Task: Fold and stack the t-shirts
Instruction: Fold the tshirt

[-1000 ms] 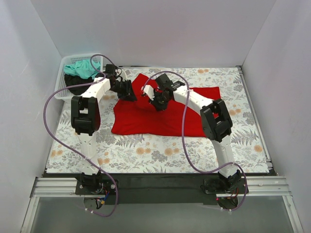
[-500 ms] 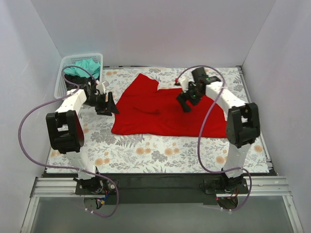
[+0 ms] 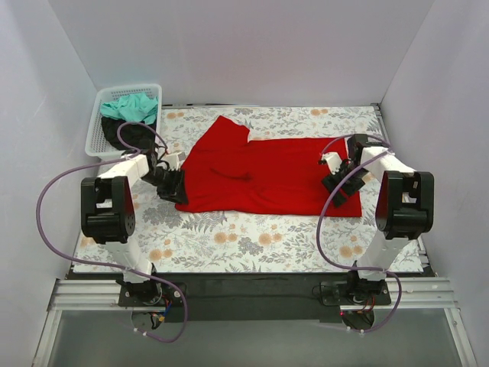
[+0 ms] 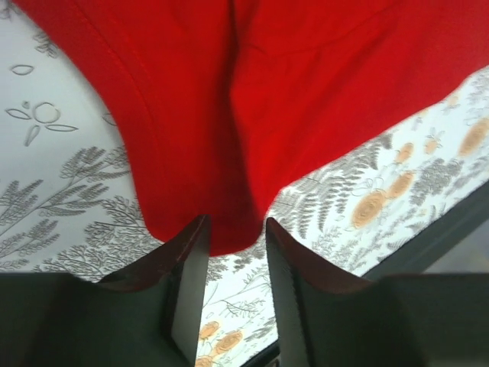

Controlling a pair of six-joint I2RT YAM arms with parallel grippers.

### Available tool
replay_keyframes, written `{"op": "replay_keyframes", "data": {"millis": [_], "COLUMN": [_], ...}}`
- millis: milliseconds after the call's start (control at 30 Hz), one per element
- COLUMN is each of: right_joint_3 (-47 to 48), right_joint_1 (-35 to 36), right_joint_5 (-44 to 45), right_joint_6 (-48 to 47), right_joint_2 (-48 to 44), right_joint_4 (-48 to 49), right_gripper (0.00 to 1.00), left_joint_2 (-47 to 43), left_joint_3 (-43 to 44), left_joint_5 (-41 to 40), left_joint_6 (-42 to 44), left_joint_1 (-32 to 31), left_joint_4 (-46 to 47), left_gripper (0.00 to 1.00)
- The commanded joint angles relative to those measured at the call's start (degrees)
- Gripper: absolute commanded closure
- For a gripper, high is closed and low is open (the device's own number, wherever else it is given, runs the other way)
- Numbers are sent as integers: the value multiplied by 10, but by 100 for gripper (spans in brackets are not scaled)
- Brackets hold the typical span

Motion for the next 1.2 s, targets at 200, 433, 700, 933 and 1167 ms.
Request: {"op": "replay_keyframes", "data": {"millis": [200, 433, 700, 933, 1167], "right_joint_3": [-47, -82, -3, 40, 40], "right_joint_1": [-15, -13, -14, -15, -15], "right_joint_5": [47, 35, -34, -40, -45], "right_joint_6": [-31, -31, 1, 31, 42], "right_joint_2": [53, -2, -54, -40, -31], "right_joint_4": [39, 19, -42, -51, -49], "right_gripper": [28, 27, 23, 31, 51], "left_joint_2": [44, 35, -45, 49, 144], "left_joint_3": [-18, -18, 105, 194, 260], "left_joint_5": [-142, -165, -53, -157, -189], "left_joint_6": [-10, 1, 31, -4, -46], "left_joint_1": [0, 10, -74, -225, -281], "left_joint_4": [51, 50, 47, 61, 61], "left_gripper": [100, 100, 66, 70, 74]}}
